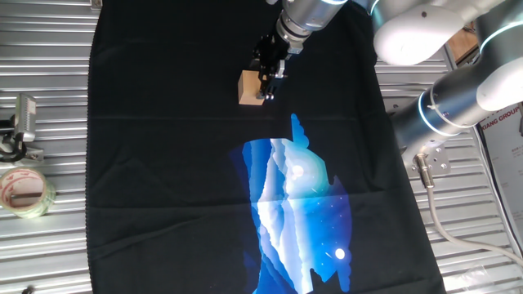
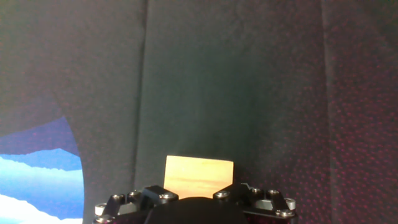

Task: Pick up the small block on the left and move it to the right

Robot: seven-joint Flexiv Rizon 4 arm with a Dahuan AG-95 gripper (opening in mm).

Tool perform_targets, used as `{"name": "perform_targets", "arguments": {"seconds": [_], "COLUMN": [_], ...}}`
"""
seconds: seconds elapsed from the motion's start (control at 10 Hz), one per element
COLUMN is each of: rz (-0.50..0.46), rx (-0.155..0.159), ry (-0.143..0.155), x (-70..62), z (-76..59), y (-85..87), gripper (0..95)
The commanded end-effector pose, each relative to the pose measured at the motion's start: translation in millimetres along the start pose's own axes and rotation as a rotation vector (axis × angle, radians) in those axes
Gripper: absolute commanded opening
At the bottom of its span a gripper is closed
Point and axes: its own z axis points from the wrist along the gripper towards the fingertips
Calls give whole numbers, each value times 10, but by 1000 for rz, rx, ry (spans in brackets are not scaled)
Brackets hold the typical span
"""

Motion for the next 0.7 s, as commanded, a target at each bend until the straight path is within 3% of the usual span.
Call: {"name": "perform_targets", "arguments": {"seconds": [0.1, 0.2, 0.7], "rz": [-2, -5, -5], "rx": [-1, -3, -14], "ry": [3, 3, 5], "x": [-3, 0, -17], "z": [1, 12, 2], "y": [-17, -34, -75], "gripper": [760, 570, 570]}}
